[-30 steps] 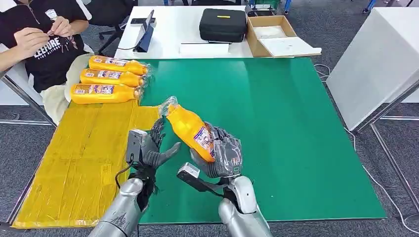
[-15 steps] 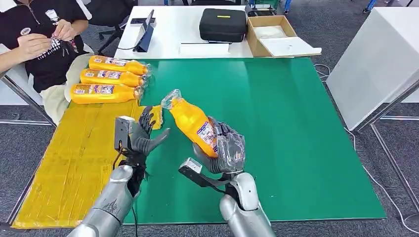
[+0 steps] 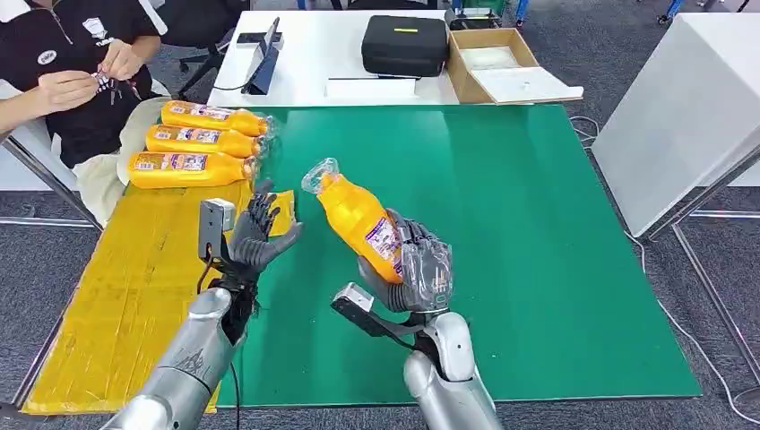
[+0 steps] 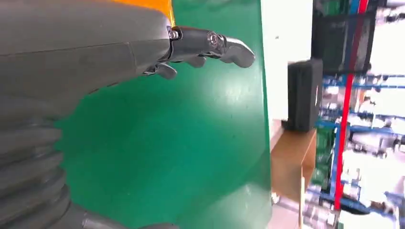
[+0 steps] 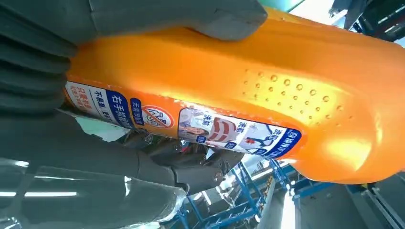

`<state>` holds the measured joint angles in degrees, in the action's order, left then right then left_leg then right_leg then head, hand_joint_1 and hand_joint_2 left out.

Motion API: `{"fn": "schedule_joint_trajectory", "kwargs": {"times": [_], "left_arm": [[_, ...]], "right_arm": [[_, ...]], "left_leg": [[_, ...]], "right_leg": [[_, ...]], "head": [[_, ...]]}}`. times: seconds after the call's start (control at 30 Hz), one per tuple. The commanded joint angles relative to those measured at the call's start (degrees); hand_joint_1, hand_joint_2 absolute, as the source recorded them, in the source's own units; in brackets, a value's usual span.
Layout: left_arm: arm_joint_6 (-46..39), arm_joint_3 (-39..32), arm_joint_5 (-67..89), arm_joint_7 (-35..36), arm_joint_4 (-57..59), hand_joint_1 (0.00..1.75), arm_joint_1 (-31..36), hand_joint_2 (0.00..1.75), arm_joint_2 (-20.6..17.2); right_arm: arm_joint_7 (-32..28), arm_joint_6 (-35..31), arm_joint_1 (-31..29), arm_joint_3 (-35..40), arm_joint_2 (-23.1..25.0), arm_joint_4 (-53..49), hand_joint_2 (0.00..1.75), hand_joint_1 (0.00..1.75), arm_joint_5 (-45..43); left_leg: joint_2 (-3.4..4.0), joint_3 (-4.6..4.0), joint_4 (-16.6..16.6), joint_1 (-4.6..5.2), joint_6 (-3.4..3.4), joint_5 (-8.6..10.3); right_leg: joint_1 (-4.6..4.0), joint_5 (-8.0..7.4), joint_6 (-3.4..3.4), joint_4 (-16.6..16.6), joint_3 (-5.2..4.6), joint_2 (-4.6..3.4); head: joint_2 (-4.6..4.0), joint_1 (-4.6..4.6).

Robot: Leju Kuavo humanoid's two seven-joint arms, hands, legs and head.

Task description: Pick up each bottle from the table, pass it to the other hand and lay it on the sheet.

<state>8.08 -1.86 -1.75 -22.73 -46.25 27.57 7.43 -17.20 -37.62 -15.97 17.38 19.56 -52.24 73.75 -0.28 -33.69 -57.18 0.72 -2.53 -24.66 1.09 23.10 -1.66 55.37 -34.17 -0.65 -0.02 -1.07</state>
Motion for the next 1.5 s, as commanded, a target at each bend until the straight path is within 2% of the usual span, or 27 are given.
{"fn": "schedule_joint_trajectory", "kwargs": {"times": [0.03, 0.33, 0.5, 0.7, 0.8, 1.0, 1.1, 1.2, 1.3, 1.5], "left_arm": [[6.16, 1.69, -1.59, 1.14, 6.20, 0.00, 3.06, 1.75, -3.54], [14.90, 2.01, -4.71, -0.29, 5.77, 0.00, -0.18, 1.75, -5.21], [15.53, 1.77, -5.17, -0.48, 4.95, 0.00, -1.17, 1.75, -5.27], [18.53, 1.25, -7.37, 0.33, 1.42, 0.00, -4.46, 1.75, -4.30], [21.12, 1.08, -10.32, 1.95, -2.31, 0.00, -6.73, 1.75, -2.58], [21.11, 1.52, -10.62, 2.33, -3.93, 0.00, -7.73, 1.75, -1.70], [21.40, 2.65, -12.97, 4.97, -9.96, 0.00, -10.68, 1.75, 0.11], [20.76, 3.59, -12.76, 5.17, -11.06, 0.00, -10.88, 1.75, 1.65], [18.88, 7.04, -12.69, 5.61, -17.66, 0.00, -13.44, 1.75, 1.95], [15.32, 10.07, -11.40, 5.64, -23.84, 0.00, -15.01, 1.75, 2.85]], "right_arm": [[-0.80, -2.38, -0.71, -2.75, -0.08, -0.12, 1.75, 1.75, 0.05], [-1.46, -2.38, 0.55, -2.97, -0.29, -1.19, 1.75, 1.75, 0.28], [-1.45, -2.38, 0.68, -3.02, -0.34, -1.27, 1.75, 1.75, 0.45], [-1.95, -2.38, 1.52, -3.19, -0.82, -1.81, 1.75, 1.75, 0.54], [-2.46, -2.38, 0.96, -2.88, -0.50, -0.87, 1.75, 1.75, 0.37], [-2.69, -2.38, 0.90, -2.76, -0.37, -0.67, 1.75, 1.75, 0.32], [-2.64, -2.38, 0.32, -2.45, -0.08, 0.06, 1.75, 1.75, 0.64], [-2.74, -2.38, 0.22, -2.31, -0.07, 0.20, 1.75, 1.75, 0.45], [-3.28, -2.38, 0.31, -2.79, -0.04, -0.03, 1.75, 1.75, 0.31], [-4.43, -2.38, -0.42, -2.67, 0.11, 1.30, 1.75, 1.75, -0.07]], "left_leg": [[0.02, 0.22, 0.00, -0.08, 0.25, -0.08], [0.12, 0.28, 0.07, -0.06, 0.20, -0.09], [0.05, 0.26, 0.04, -0.09, 0.24, -0.10], [0.05, 0.28, 0.07, -0.08, 0.22, -0.09], [0.01, 0.14, 0.03, -0.05, 0.15, -0.05], [-0.03, 0.23, 0.01, -0.09, 0.24, -0.10], [0.02, 0.14, 0.02, -0.05, 0.17, -0.06], [-0.08, 0.15, -0.02, -0.07, 0.20, -0.08], [-0.04, 0.10, -0.02, -0.05, 0.16, -0.08], [-0.07, 0.13, -0.04, -0.07, 0.21, -0.11]], "right_leg": [[-0.09, 0.07, 0.16, -0.02, 0.24, 0.06], [-0.05, 0.06, 0.13, -0.07, 0.27, -0.04], [-0.08, 0.08, 0.15, -0.06, 0.28, 0.04], [-0.07, 0.07, 0.13, -0.10, 0.29, 0.03], [-0.04, 0.05, 0.09, -0.05, 0.15, 0.04], [-0.10, 0.09, 0.14, -0.06, 0.26, 0.11], [-0.05, 0.04, 0.10, -0.04, 0.15, 0.04], [-0.08, 0.09, 0.12, -0.03, 0.20, 0.15], [-0.06, 0.07, 0.09, -0.03, 0.14, 0.09], [-0.08, 0.10, 0.12, -0.02, 0.18, 0.13]], "head": [[-0.02, 0.00], [-0.02, 0.00], [-0.02, 0.00], [0.00, -0.02], [-0.02, -0.02], [-0.02, 0.00], [-0.02, 0.00], [-0.02, -0.02], [0.00, 0.00], [-0.02, 0.00]]}}
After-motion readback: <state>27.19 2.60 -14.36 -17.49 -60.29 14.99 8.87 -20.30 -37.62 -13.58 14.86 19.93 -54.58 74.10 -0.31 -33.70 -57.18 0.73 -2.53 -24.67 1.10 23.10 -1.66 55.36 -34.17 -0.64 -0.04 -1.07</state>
